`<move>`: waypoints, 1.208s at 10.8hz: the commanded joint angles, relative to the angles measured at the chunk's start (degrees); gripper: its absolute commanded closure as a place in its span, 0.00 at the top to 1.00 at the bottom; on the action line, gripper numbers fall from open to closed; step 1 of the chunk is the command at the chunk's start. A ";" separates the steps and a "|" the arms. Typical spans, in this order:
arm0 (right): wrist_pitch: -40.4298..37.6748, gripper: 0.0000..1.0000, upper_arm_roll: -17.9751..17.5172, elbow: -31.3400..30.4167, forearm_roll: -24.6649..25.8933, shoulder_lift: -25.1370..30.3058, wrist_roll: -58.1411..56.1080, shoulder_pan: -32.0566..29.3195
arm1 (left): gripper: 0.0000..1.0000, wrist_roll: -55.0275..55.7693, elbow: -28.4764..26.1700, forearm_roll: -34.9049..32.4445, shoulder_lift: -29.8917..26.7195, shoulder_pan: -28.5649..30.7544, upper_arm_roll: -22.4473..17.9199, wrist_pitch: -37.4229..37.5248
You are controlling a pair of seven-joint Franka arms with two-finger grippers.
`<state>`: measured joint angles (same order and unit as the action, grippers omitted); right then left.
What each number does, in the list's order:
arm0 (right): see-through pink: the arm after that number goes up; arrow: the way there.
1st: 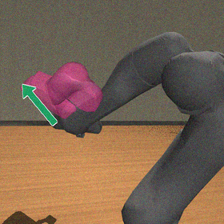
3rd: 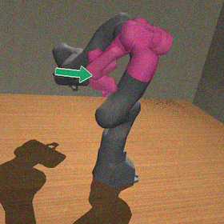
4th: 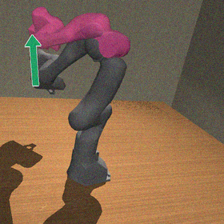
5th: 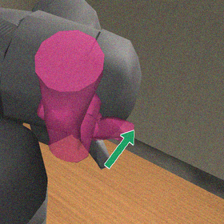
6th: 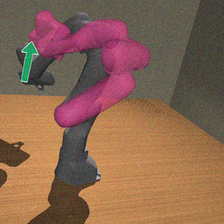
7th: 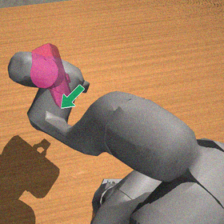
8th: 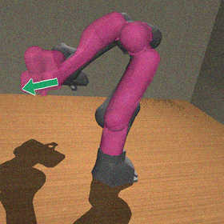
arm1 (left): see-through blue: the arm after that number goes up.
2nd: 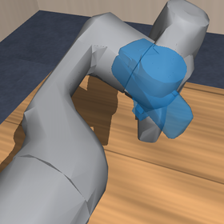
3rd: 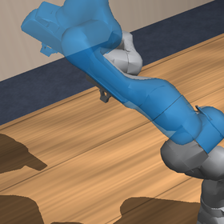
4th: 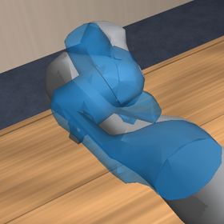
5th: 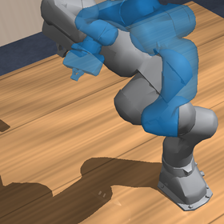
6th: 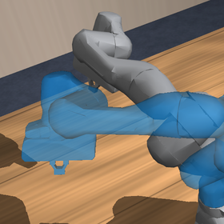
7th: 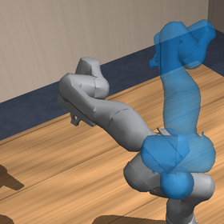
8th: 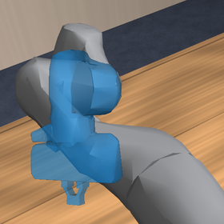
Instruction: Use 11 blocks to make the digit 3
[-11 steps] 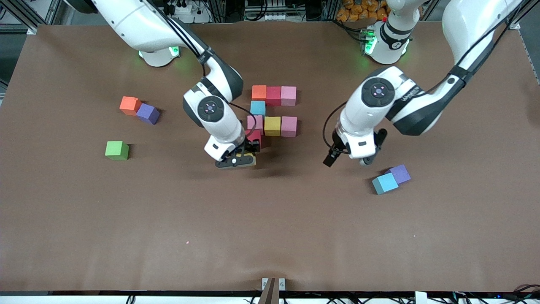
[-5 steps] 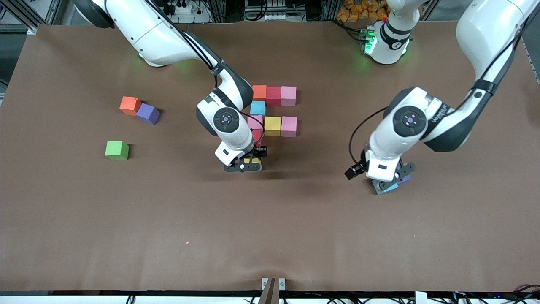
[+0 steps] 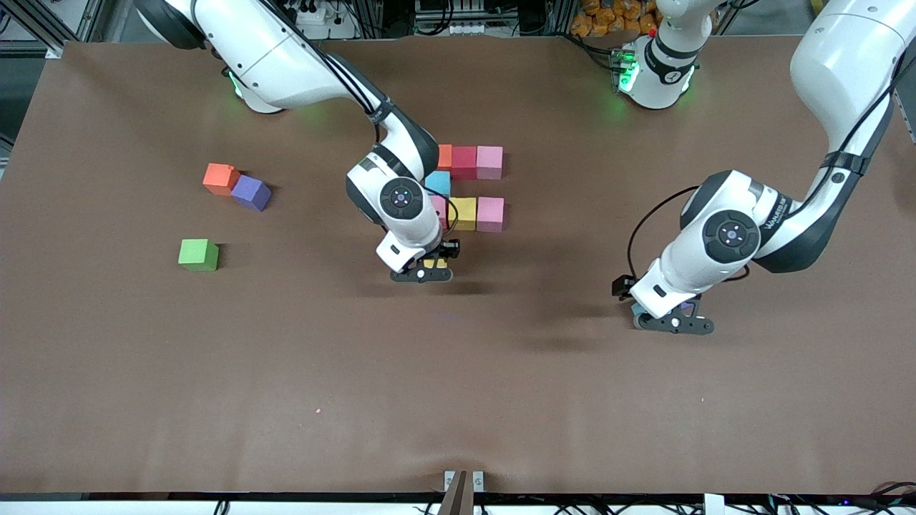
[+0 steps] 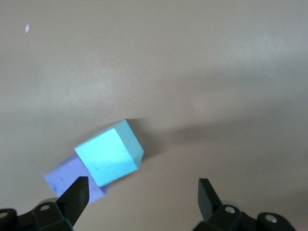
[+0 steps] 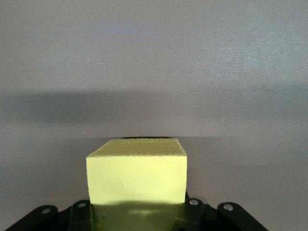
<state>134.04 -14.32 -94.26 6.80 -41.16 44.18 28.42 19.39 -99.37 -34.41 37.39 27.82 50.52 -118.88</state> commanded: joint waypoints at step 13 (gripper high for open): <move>-0.62 0.31 0.35 -0.75 3.22 -0.85 3.81 0.50 | 1.00 -41.46 0.14 -1.97 6.29 -1.46 -6.83 -4.52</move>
<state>133.73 -14.05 -94.46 8.95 -41.86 46.06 28.46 -21.07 -99.37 -34.60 43.14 26.51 44.15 -123.07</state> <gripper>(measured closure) 0.449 0.000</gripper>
